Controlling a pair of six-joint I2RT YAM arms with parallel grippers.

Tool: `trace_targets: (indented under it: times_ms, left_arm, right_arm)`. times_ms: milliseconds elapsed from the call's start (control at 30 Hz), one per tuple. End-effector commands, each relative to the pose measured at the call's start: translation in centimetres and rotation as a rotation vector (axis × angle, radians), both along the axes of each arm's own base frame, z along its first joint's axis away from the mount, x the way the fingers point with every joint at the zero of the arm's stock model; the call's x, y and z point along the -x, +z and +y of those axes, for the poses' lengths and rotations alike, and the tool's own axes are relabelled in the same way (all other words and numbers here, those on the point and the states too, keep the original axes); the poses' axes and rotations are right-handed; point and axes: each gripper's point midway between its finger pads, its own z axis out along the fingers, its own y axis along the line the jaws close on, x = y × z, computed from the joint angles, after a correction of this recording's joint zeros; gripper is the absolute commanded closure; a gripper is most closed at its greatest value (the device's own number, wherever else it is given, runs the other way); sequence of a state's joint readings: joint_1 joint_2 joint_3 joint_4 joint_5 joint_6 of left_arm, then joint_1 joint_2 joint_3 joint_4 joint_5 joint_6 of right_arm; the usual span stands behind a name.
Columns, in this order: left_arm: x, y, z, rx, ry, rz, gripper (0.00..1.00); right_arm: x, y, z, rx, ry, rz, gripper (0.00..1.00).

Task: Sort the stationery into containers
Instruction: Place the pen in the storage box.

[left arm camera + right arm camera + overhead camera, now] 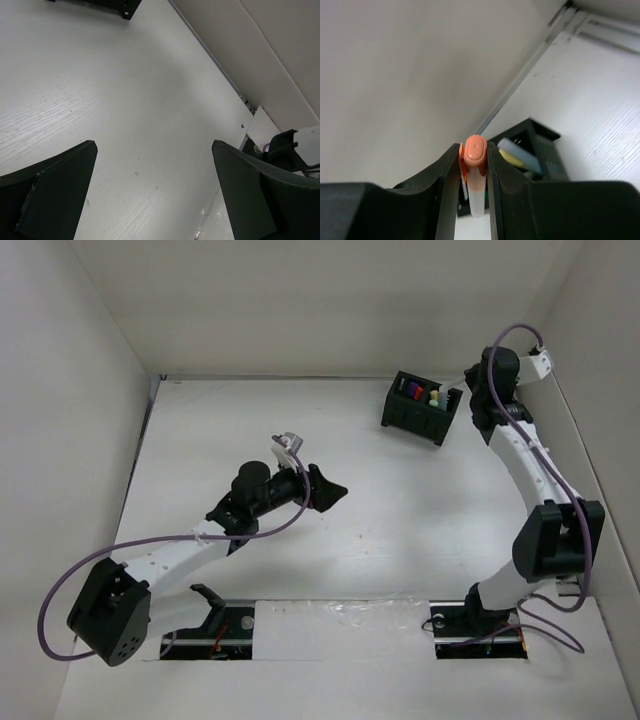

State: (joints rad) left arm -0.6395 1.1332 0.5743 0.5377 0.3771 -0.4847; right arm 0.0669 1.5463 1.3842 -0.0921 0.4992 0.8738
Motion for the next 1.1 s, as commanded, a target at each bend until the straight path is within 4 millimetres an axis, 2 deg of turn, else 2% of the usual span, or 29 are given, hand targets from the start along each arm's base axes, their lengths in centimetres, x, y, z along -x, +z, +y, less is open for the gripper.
trace_targets:
  times_ms: [0,33,67,200,467,500,567,600,633,667,733,767,833,867,900,933,1000,1033,1067]
  left_arm:
    - [1.0,1.8,0.0,0.056,-0.033,-0.032,0.0]
    - [1.1,2.1,0.0,0.062,-0.033,-0.039,0.0]
    - [1.1,1.7,0.1,0.056,-0.033,-0.032,0.0]
    - [1.1,1.8,0.3,0.061,-0.021,-0.042,0.0]
    - [0.9,2.5,1.3,0.086,0.042,-0.056,0.0]
    - [1.0,2.5,1.4,0.084,0.042,-0.053,0.0]
    - [1.0,2.8,1.6,0.09,0.042,-0.06,0.0]
    - [1.1,3.1,1.7,0.095,0.042,-0.067,0.0]
    - [1.2,2.6,1.8,0.089,0.042,-0.059,0.0]
    - [0.9,2.6,1.9,0.088,0.058,-0.06,0.0]
    - [0.4,2.9,2.4,0.104,0.094,-0.052,0.0]
    - [0.5,2.7,2.4,0.097,0.094,-0.043,0.0]
    - [0.4,2.3,2.7,0.099,0.094,-0.025,0.0]
    - [0.5,2.8,2.7,0.11,0.094,-0.039,0.0]
    - [0.4,2.5,2.9,0.11,0.103,-0.04,0.0]
    - [0.2,2.5,3.0,0.109,0.118,-0.042,0.0]
    - [0.2,2.3,3.2,0.114,0.128,-0.033,0.0]
    - [0.2,2.3,3.2,0.114,0.128,-0.033,0.0]
    - [0.3,2.7,3.3,0.121,0.128,-0.041,0.0]
  right_arm:
    - [-0.2,-1.3,-3.1,0.125,-0.173,0.113,1.0]
    - [-0.6,-0.6,-3.4,0.138,-0.187,0.111,1.0]
    - [-1.2,-1.8,-3.1,0.161,-0.186,0.15,1.0]
    - [-3.0,-2.2,-2.9,0.235,-0.214,0.192,1.0]
    - [-4.9,-5.1,0.9,0.355,-0.202,0.279,1.0]
    - [-5.0,-4.7,1.5,0.353,-0.193,0.267,1.0]
    - [-5.2,-6.0,2.0,0.369,-0.196,0.291,0.85]
    - [-5.1,-5.9,2.5,0.373,-0.195,0.29,0.79]
    - [-5.3,-6.5,2.5,0.377,-0.193,0.299,0.72]
    - [-5.2,-6.6,2.5,0.38,-0.192,0.308,0.61]
    - [-5.1,-6.8,3.1,0.373,-0.184,0.308,0.49]
    - [-4.9,-5.9,3.1,0.364,-0.178,0.291,0.38]
    - [-4.3,-5.3,3.7,0.361,-0.168,0.274,0.28]
    - [-3.9,-3.9,4.0,0.348,-0.164,0.235,0.22]
    - [-3.8,-3.2,4.2,0.339,-0.151,0.222,0.14]
    - [-3.8,-2.6,4.5,0.328,-0.129,0.206,0.11]
    - [-2.6,0.3,4.7,0.278,-0.109,0.146,0.05]
    - [-2.2,0.9,5.9,0.254,-0.053,0.126,0.03]
    - [-1.5,0.4,6.8,0.239,-0.015,0.116,0.01]
